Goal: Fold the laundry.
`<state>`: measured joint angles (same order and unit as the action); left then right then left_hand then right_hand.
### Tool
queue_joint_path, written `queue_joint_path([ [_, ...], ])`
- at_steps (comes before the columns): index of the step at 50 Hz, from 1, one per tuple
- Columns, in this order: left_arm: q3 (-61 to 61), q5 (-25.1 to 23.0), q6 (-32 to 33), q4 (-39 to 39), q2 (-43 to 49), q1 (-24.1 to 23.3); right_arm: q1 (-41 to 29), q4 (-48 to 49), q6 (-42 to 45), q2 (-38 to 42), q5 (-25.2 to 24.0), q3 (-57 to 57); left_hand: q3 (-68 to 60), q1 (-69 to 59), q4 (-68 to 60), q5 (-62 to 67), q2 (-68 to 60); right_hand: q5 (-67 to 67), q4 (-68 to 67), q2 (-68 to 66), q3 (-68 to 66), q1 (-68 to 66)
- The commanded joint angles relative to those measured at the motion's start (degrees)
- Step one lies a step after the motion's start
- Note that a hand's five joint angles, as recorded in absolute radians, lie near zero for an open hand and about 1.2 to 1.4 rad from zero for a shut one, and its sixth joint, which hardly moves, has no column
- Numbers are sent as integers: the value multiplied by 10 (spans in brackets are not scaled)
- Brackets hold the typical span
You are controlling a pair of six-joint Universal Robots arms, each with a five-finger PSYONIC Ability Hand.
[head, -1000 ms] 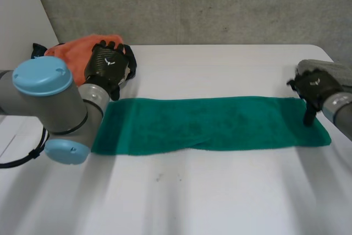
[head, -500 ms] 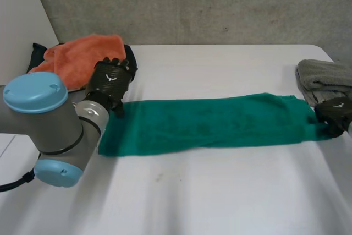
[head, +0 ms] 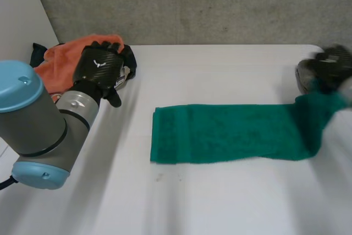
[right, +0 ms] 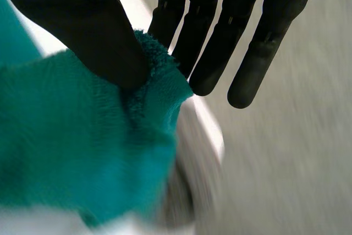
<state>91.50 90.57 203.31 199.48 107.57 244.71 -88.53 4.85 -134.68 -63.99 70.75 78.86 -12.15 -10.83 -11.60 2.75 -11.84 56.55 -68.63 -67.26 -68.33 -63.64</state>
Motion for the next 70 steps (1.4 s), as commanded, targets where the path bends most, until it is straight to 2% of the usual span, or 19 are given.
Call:
queue_joint_path([
  [1, 5, 0, -33, -1, -25, 2, -211, 62, -33, -5, -59, 10, 21, 8, 16, -27, 18, 134, -114, -127, -117, -164],
  [2, 9, 0, -33, -1, -28, 1, -258, 74, -33, 1, -68, 12, 21, 8, 16, -27, 18, 134, -114, -127, -117, -164],
  [6, 17, 0, -33, -1, -30, -1, -336, 95, -28, 54, -83, 15, 21, 8, 16, -27, 18, 134, -114, -127, -117, -164],
  [11, 21, 0, -33, -1, -27, -4, -375, 96, -7, 112, -85, 17, 21, 8, 16, -27, 18, 134, -114, -127, -117, -164],
  [15, 19, 0, -33, 1, -23, -10, -372, 99, -10, 108, -74, 19, 21, 8, 16, -27, 18, 134, -114, -127, -117, -164],
  [16, 18, 0, -33, 2, -22, -12, -373, 94, -20, 99, -69, 17, 21, 8, 16, -27, 18, -188, 209, 195, 206, 159],
  [18, 13, -1, -34, 4, -22, -17, -366, 90, -41, 84, -55, 21, 21, 8, 16, -27, 18, -566, 586, 573, 583, 536],
  [22, -3, 0, -32, 6, -10, -38, -288, 38, -125, 38, -19, 40, 21, 8, 16, -27, 18, -566, 586, 573, 583, 536],
  [26, -24, -1, -33, 6, 10, -70, -242, -21, -169, 3, -31, 72, 21, 8, 16, -27, 18, -566, 586, 573, 583, 536],
  [33, -81, -3, -31, 6, 89, -145, -184, -35, -125, -20, -26, 149, 21, 8, 16, -27, 18, -566, 586, 573, 583, 536],
  [40, -136, 0, -24, 6, 178, -182, -162, -12, -98, -20, -25, 192, 16, 3, 10, -22, 13, -566, 586, 573, 583, 536],
  [45, -155, 4, -13, -3, 221, -180, -147, 38, -90, -18, 7, 212, 16, 3, 10, -22, 13, -316, 337, 323, 334, 287],
  [51, -126, 6, -13, -5, 201, -167, -138, 46, -58, -10, 49, 199, 13, -1, 7, -19, 10, 134, -113, -127, -116, -163],
  [53, -107, 11, -17, -6, 163, -151, -136, 45, -24, -13, 63, 187, 13, -1, 7, -19, 10, 134, -114, -127, -117, -164],
  [59, -60, 22, -18, -7, 92, -129, -161, 58, 26, -20, 64, 148, 16, 3, 10, -22, 13, 134, -114, -127, -117, -164],
  [63, -26, 26, -20, -9, 42, -109, -249, 68, -9, -24, 55, 104, 18, 4, 12, -24, 15, 134, -114, -127, -117, -164],
  [67, 7, 27, -24, -16, 6, -76, -322, 79, -44, -18, 8, 86, 18, 4, 12, -24, 15, 134, -114, -127, -117, -164],
  [68, 17, 27, -28, -16, -3, -68, -343, 86, -51, -6, -30, 89, 18, 4, 12, -24, 15, 134, -114, -127, -117, -164],
  [70, 24, 27, -34, -16, -9, -64, -358, 90, -52, 16, -74, 93, 18, 4, 12, -24, 15, 134, -114, -127, -117, -164],
])
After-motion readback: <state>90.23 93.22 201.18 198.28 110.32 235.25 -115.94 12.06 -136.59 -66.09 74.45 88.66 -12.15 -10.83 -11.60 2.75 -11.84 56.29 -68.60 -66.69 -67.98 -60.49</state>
